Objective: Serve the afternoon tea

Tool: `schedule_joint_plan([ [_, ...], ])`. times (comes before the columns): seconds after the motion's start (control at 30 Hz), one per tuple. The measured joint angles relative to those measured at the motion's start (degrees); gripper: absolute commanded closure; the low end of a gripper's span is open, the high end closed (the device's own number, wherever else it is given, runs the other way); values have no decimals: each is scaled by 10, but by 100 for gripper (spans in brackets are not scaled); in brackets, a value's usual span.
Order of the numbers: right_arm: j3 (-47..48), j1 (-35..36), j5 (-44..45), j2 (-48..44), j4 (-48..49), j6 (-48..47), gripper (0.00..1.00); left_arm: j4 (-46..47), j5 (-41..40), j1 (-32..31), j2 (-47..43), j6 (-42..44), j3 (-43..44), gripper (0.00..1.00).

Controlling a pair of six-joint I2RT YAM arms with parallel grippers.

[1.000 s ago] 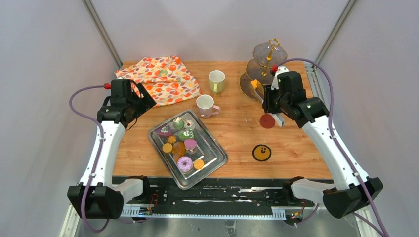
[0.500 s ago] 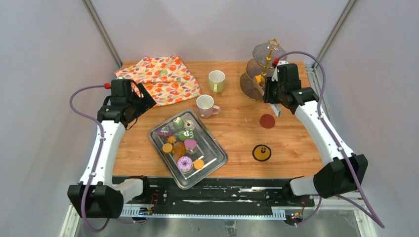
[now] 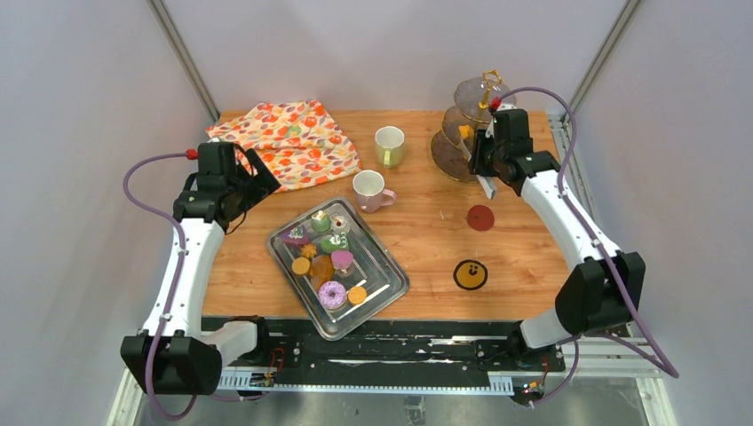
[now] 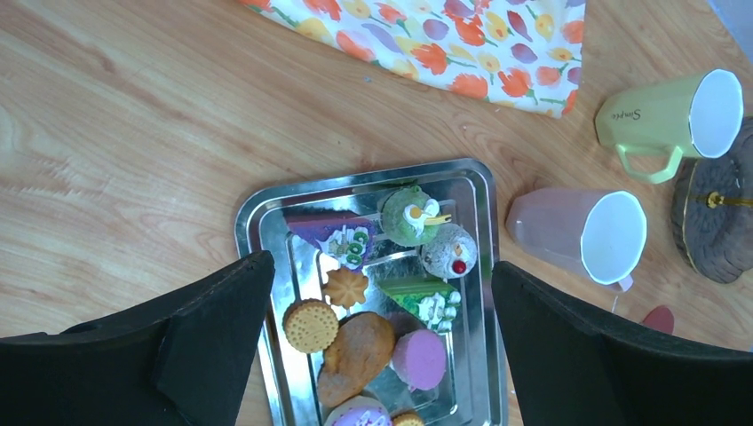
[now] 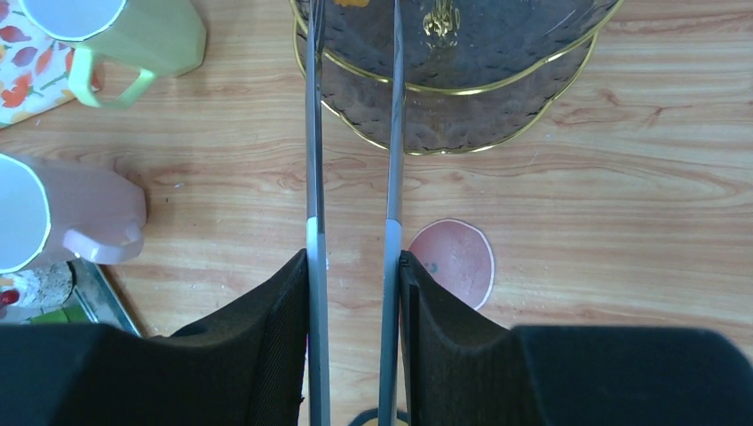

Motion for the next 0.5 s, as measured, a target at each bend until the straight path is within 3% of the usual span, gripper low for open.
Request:
schedule_joint_plan([
  [0.23,0,-1,7,41,24,3,56,0,2,0,-7,0,0,2],
  [0.4,0,-3,10,35,27,5,51,0,2,0,-9,0,0,2],
  [0.5,0,-3,10,24,26,5,54,0,3,0,-9,0,0,2],
])
